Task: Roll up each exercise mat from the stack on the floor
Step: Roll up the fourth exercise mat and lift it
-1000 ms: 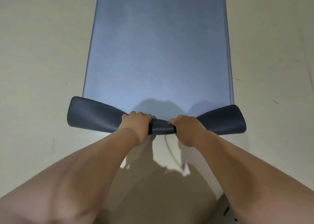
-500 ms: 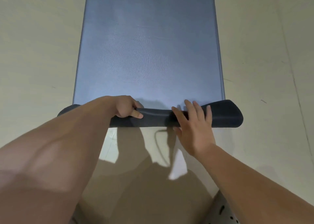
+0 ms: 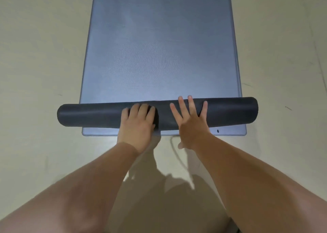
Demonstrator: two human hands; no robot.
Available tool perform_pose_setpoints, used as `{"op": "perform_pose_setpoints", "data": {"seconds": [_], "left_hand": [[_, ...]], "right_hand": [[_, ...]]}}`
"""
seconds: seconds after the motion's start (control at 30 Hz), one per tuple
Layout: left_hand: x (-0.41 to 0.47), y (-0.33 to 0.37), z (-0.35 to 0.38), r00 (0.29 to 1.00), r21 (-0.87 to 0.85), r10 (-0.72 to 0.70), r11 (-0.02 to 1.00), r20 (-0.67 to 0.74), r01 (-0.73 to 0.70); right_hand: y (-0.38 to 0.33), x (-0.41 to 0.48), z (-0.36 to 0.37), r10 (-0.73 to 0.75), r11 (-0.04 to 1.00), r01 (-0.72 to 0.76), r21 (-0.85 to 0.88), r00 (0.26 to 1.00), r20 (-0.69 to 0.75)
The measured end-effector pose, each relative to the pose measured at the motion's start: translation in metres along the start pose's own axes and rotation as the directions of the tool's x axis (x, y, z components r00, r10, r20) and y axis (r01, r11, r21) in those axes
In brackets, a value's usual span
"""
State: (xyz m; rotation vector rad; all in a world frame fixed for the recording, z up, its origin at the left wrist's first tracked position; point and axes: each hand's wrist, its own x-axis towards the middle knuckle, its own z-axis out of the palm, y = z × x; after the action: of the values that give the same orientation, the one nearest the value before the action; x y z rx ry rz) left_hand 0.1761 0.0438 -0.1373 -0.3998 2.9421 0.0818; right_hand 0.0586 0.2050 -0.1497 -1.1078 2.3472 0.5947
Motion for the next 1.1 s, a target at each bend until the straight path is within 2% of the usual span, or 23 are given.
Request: {"op": "perform_pose_setpoints", "data": {"seconds": [0.1,0.13,0.27,0.37,0.63,0.77,0.93,1.03,1.1], "left_hand": [[-0.025,0.009,0.013,0.95,0.111,-0.075,0.993,0.304,0.043],[-0.027,0.008,0.017,0.937,0.146,-0.086,0.989,0.337,0.038],[0.003,-0.001,0.013,0.953,0.1,-0.081,0.994,0.291,0.054],[0.029,-0.009,0.006,0.939,0.043,-0.063,0.998,0.339,0.051],[0.069,-0.028,-0.02,0.901,-0.115,0.015,0.993,0.435,0.04],[0.061,-0.028,-0.027,0.921,-0.149,0.016,0.988,0.389,0.045],[0.012,-0.009,-0.018,0.994,-0.09,0.049,0.995,0.095,-0.041],[-0.024,0.004,0.0,0.993,-0.03,0.097,0.995,0.063,-0.095],[-0.046,0.008,0.009,0.993,-0.027,0.104,0.994,0.061,-0.102]], "right_hand": [[0.001,0.009,0.007,0.001,1.0,0.0,0.009,0.999,-0.05],[0.002,0.011,0.007,0.002,1.0,-0.001,0.009,0.997,-0.075],[0.006,0.009,0.003,0.039,0.999,-0.034,0.036,0.986,-0.162],[0.006,0.001,0.003,0.067,0.998,-0.062,0.027,0.975,-0.213],[0.013,0.023,-0.033,0.033,0.992,-0.022,0.122,0.995,-0.089],[0.023,0.034,-0.047,0.006,0.977,-0.002,0.212,1.0,-0.021],[0.034,0.036,-0.063,-0.016,0.947,0.0,0.323,0.999,0.047],[0.026,0.017,-0.065,-0.041,0.944,0.02,0.329,0.998,0.056],[0.018,0.0,-0.062,-0.095,0.917,0.067,0.393,0.994,0.051]]}}
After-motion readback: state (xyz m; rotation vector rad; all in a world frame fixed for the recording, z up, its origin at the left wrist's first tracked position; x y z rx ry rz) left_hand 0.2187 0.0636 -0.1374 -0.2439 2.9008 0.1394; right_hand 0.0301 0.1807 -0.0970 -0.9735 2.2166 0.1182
